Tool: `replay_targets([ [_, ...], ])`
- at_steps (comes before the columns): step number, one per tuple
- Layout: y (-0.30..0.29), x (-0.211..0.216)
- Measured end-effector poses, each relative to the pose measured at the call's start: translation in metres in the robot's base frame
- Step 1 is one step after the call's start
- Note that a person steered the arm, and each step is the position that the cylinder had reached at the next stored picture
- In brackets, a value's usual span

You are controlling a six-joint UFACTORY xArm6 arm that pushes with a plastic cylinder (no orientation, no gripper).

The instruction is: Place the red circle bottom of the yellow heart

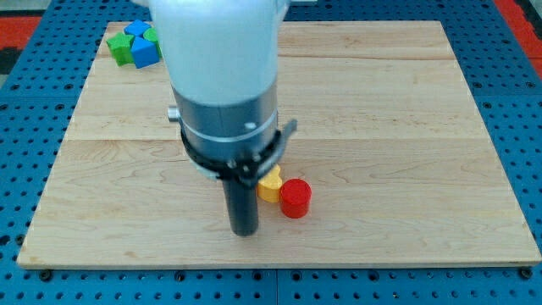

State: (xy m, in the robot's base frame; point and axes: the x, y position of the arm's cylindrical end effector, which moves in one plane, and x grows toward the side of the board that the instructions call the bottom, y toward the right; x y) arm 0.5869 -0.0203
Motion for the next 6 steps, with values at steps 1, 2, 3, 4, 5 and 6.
replay_targets([
  [1, 0.088, -0.016],
  [2, 0.092, -0.038],
  [3, 0.059, -0.028],
  [4, 0.018, -0.028],
  [5, 0.004, -0.027],
  [6, 0.022, -0.029],
])
